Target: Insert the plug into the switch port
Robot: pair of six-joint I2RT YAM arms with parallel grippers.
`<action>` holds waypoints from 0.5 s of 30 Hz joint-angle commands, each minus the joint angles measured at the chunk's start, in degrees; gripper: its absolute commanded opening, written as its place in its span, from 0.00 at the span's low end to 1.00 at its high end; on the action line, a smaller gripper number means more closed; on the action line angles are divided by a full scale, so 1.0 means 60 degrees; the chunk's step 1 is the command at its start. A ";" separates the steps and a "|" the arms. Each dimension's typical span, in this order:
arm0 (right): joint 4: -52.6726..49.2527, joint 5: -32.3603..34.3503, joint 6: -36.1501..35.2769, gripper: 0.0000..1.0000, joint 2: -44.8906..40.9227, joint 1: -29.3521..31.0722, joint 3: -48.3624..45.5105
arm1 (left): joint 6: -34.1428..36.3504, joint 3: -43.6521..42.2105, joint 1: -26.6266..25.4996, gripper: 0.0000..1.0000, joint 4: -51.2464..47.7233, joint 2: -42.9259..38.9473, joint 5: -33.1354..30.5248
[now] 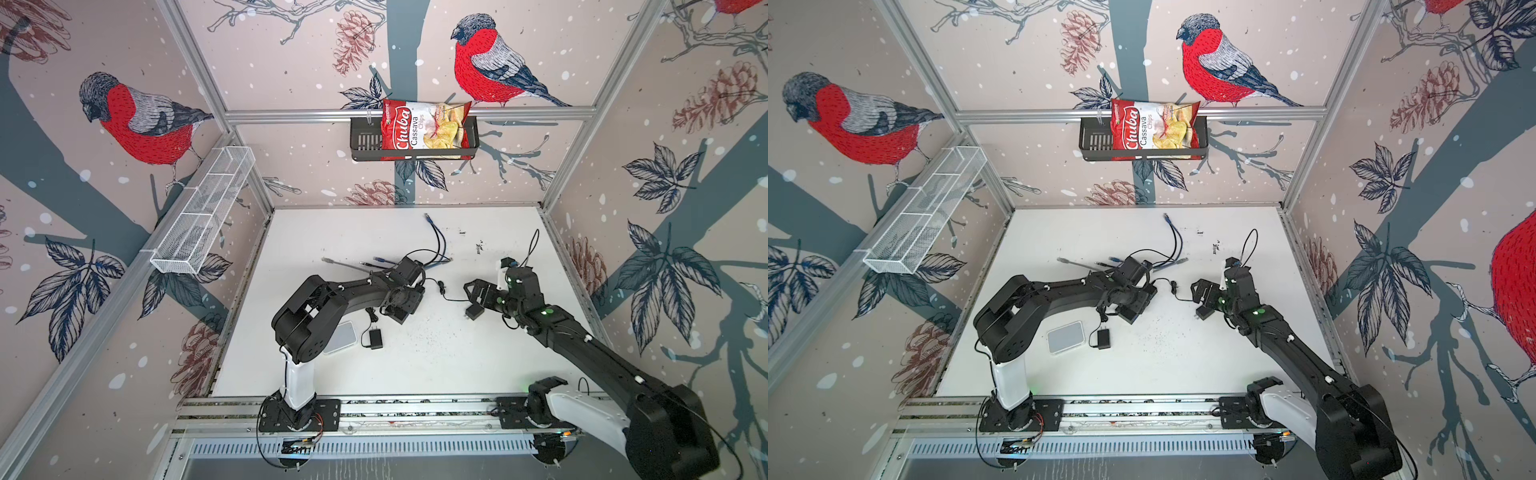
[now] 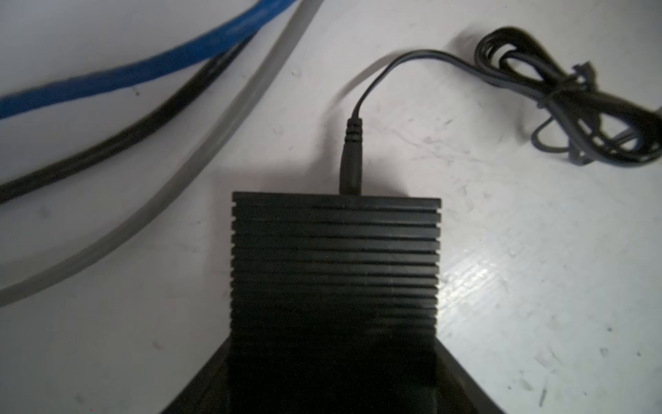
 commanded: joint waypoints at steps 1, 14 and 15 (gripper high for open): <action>0.0000 -0.0024 0.0141 0.99 0.0096 0.0067 0.0050 | -0.0278 0.0009 0.0055 0.30 -0.0411 0.0139 -0.0173; 0.0129 0.0377 -0.0210 0.99 0.1038 0.0255 0.0509 | -0.0100 0.0027 0.0051 0.90 -0.0242 0.0053 0.0400; 0.0116 0.0449 -0.0251 0.99 0.1078 0.0255 0.0559 | -0.0088 0.0014 0.0050 0.97 -0.0180 0.0008 0.0406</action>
